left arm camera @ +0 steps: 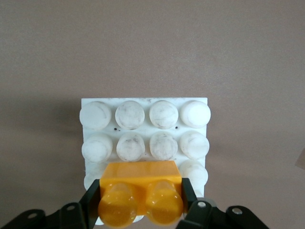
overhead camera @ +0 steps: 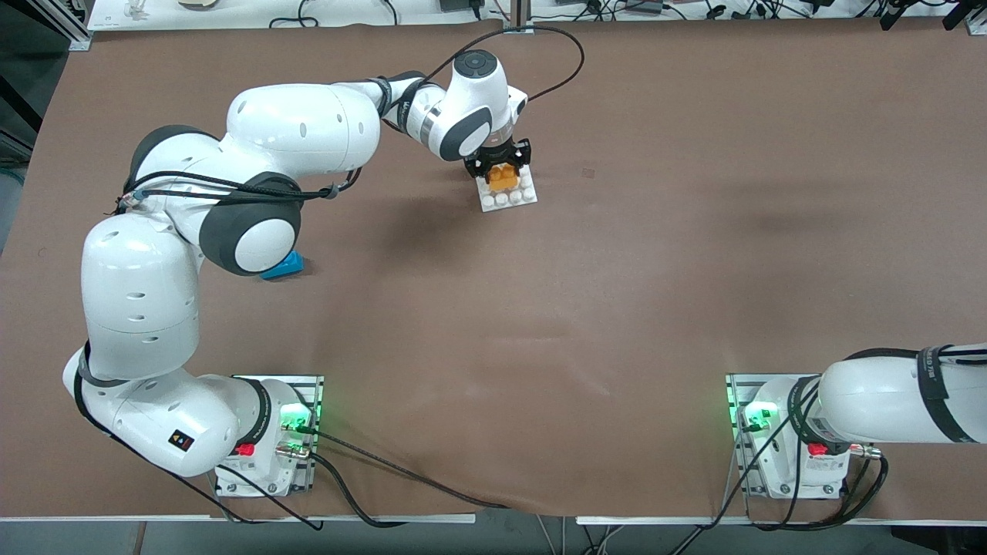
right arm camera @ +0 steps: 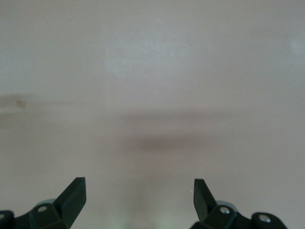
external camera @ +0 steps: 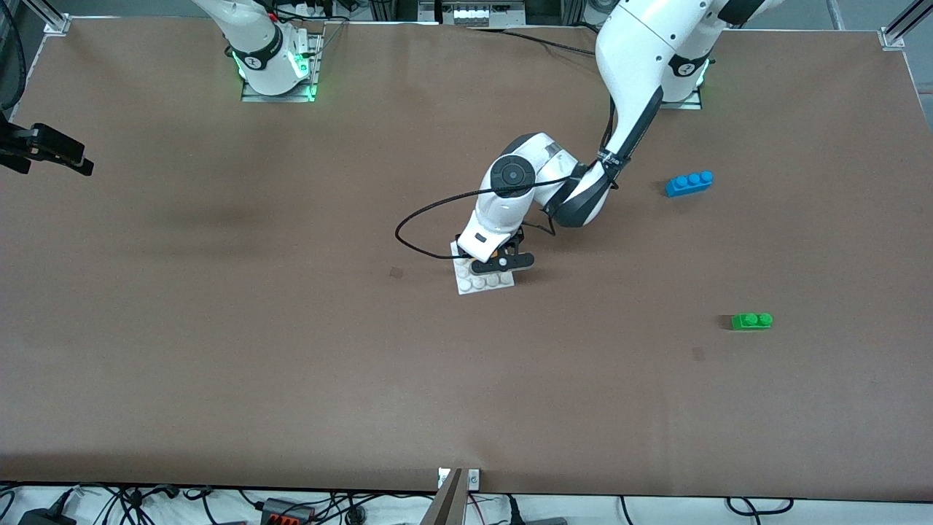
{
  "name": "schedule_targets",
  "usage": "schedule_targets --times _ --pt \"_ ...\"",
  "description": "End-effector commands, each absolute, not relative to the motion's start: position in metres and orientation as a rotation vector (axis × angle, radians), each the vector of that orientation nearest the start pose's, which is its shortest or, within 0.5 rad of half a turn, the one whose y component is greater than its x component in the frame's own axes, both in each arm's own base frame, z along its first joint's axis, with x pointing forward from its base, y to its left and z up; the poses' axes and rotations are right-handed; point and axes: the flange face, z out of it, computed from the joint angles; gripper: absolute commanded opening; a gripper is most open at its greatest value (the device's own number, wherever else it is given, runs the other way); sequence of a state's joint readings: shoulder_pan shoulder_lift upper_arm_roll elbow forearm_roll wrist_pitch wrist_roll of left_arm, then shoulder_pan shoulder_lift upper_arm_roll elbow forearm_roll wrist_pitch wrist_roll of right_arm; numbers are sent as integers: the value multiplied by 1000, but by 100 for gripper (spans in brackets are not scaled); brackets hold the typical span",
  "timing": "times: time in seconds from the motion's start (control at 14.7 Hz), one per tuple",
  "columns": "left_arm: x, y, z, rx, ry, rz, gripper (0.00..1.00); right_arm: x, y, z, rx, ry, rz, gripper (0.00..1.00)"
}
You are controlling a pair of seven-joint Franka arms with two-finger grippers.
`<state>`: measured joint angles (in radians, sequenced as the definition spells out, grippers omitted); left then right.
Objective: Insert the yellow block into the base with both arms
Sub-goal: 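Lower and press the yellow block onto the plate studs with the left gripper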
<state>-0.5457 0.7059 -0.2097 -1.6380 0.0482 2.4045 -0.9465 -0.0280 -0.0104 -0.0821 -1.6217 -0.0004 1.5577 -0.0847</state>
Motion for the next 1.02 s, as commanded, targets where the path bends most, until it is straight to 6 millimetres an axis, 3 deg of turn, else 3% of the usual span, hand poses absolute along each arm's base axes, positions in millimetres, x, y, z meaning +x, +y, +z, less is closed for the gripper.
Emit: schedule_targets --times 0.0,0.95 --pt "516 -463 216 -3231 -357 6 66 541 -60 607 -3121 43 84 100" --pt "512 -468 218 -3221 -440 14 66 541 -60 607 -3121 43 84 100"
